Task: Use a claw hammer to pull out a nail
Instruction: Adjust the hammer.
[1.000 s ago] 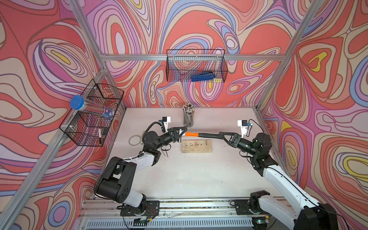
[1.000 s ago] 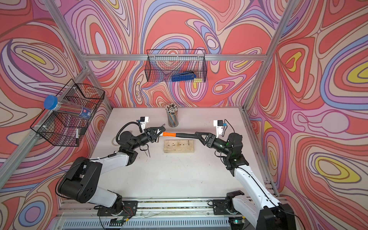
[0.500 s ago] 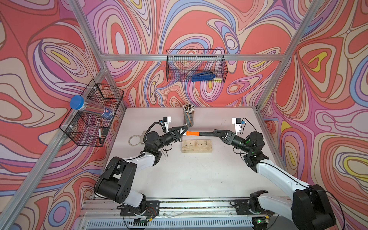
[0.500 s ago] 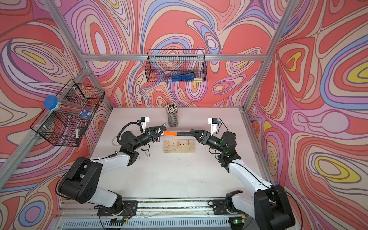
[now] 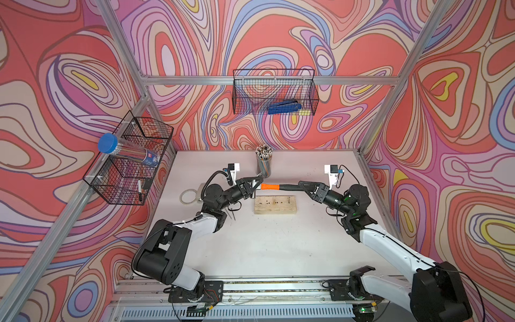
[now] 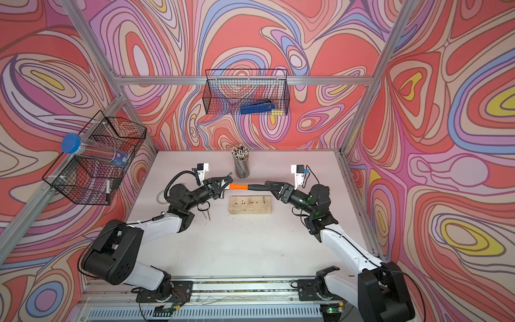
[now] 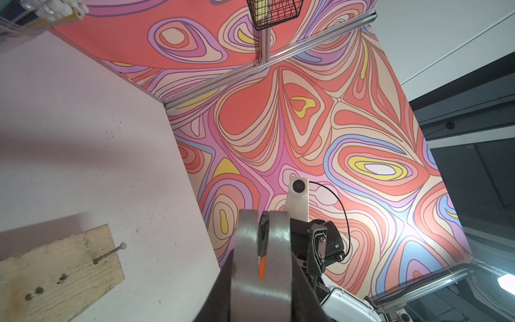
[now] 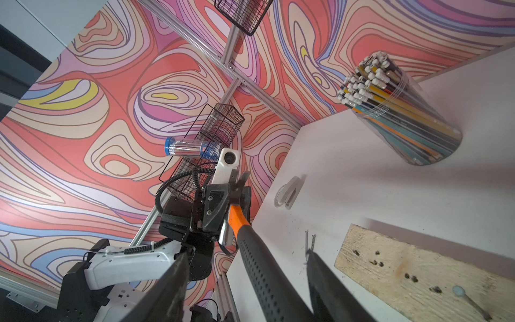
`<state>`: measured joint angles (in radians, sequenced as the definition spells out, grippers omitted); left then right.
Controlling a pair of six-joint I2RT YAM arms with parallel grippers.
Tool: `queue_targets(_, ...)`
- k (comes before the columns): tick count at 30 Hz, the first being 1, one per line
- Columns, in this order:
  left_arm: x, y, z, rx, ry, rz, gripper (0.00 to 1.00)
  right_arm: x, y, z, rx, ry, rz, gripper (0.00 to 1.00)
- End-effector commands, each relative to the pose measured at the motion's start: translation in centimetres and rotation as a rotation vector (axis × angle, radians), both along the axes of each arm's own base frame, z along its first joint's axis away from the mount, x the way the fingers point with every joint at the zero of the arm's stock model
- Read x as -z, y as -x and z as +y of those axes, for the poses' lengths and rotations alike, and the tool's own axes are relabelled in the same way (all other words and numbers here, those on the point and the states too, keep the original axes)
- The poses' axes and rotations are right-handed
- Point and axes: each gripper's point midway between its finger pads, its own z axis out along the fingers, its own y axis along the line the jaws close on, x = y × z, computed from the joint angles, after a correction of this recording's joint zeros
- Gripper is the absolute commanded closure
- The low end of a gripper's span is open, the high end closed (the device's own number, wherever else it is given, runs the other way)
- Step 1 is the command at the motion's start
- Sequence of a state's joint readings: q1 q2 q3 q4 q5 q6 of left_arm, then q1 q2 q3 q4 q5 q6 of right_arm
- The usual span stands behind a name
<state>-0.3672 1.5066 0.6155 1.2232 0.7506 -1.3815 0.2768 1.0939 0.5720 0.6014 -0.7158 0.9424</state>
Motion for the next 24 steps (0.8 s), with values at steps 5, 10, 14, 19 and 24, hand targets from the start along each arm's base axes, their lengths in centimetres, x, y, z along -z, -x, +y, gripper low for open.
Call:
queue_targets(5,-5.3,0.7,0.9,-0.036,0.098,-0.139,1.0,1.3,0.4,-1.0,0.067,0.014,0.037,0.25)
queue_targets(10,-6.0,1.2,1.2,-0.036,0.106,-0.153,1.0,2.0,-0.2,-2.0,0.128,0.009,0.063,0.2)
queue_targets(14,-6.0,1.4,1.4,-0.039,0.108,-0.154,1.0,2.1,-0.3,-2.2,0.14,0.004,0.062,0.19)
queue_targets(19,-5.7,1.5,1.4,-0.035,0.104,-0.143,1.0,-0.1,0.3,-1.1,0.05,-0.042,-0.001,0.25)
queue_targets(24,-5.5,1.4,1.4,-0.034,0.104,-0.137,1.0,-1.7,0.3,0.0,-0.015,-0.07,-0.039,0.32)
